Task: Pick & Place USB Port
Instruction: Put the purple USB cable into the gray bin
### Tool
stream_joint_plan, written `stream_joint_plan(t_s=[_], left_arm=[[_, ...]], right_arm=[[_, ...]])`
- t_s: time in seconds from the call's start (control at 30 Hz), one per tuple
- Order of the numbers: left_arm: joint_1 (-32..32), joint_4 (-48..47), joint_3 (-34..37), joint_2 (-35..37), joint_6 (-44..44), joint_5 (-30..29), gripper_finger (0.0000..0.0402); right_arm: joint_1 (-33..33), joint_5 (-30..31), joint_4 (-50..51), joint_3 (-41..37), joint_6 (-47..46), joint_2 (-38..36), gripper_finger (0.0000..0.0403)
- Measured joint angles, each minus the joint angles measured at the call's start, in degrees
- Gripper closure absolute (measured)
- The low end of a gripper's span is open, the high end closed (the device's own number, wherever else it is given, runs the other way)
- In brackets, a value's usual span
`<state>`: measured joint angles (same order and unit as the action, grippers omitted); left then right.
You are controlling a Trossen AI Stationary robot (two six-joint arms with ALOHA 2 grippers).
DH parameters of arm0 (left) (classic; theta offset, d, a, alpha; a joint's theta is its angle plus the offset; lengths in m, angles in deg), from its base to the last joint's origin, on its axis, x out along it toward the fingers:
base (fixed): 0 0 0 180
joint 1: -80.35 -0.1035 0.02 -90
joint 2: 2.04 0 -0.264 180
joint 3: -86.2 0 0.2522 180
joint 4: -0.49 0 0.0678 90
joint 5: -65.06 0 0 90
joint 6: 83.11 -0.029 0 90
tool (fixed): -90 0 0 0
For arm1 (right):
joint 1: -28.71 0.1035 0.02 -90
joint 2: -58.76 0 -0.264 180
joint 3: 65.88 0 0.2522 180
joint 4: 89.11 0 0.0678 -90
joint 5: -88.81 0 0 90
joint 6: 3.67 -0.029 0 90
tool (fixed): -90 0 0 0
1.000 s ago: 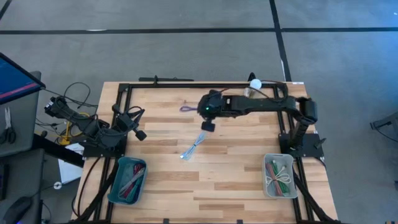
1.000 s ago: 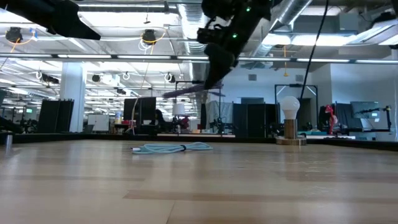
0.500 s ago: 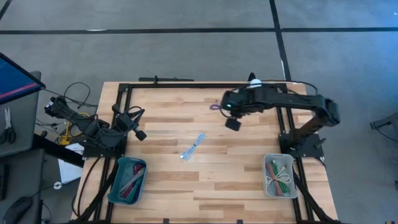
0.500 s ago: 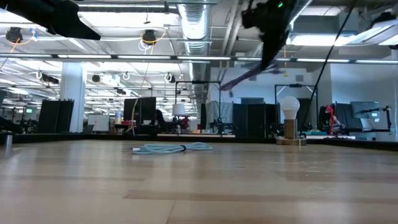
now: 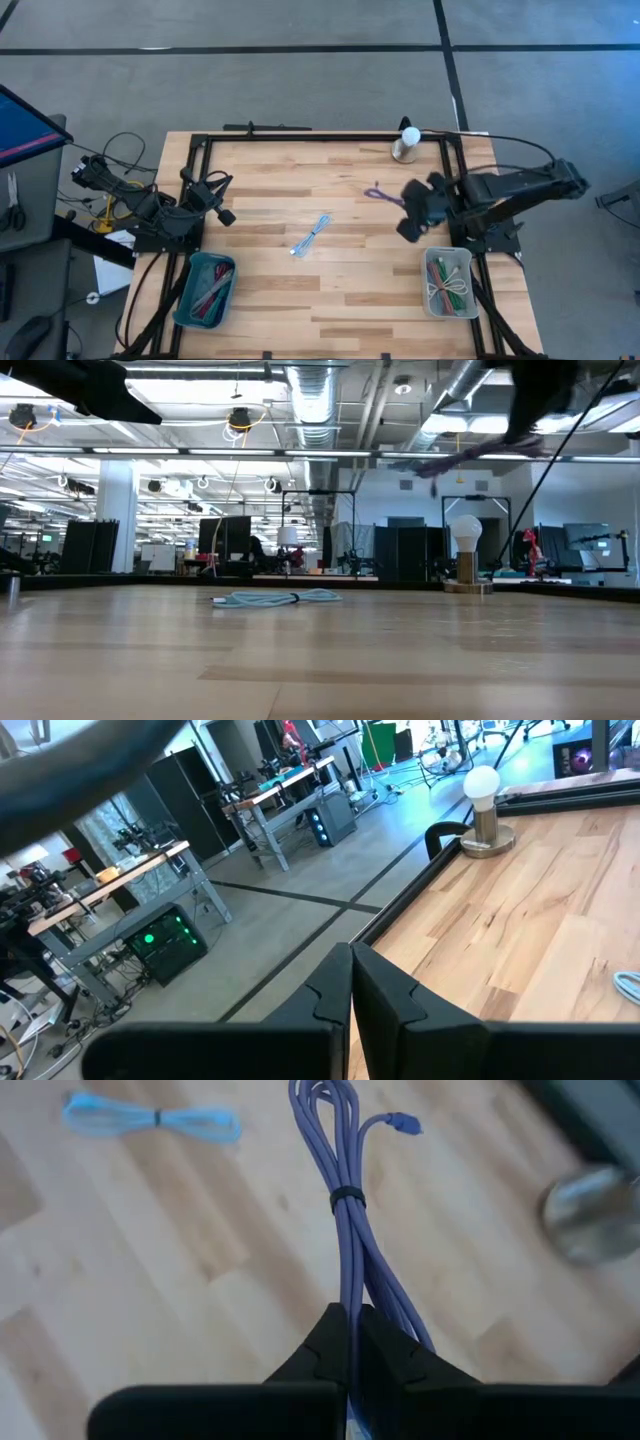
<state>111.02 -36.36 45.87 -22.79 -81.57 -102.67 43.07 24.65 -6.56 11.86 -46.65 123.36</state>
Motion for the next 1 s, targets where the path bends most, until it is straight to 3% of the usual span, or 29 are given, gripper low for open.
stream_joint_plan(t_s=[0.2,0.67,1.0], left_arm=[[0.0,0.0,0.0,0.0,0.0,0.0,0.0389],[0.0,0.0,0.0,0.0,0.0,0.0,0.0389],[0.0,0.33,0.0,0.0,0.42,0.0,0.0389]], right_arm=[[10.58,-1.34,5.81,-3.7,-15.32,-2.09,0.0403],[34.9,-15.69,9.4,-2.99,-48.68,-2.0,0.0403],[47.24,-18.2,11.12,5.17,-60.74,0.17,0.0403]])
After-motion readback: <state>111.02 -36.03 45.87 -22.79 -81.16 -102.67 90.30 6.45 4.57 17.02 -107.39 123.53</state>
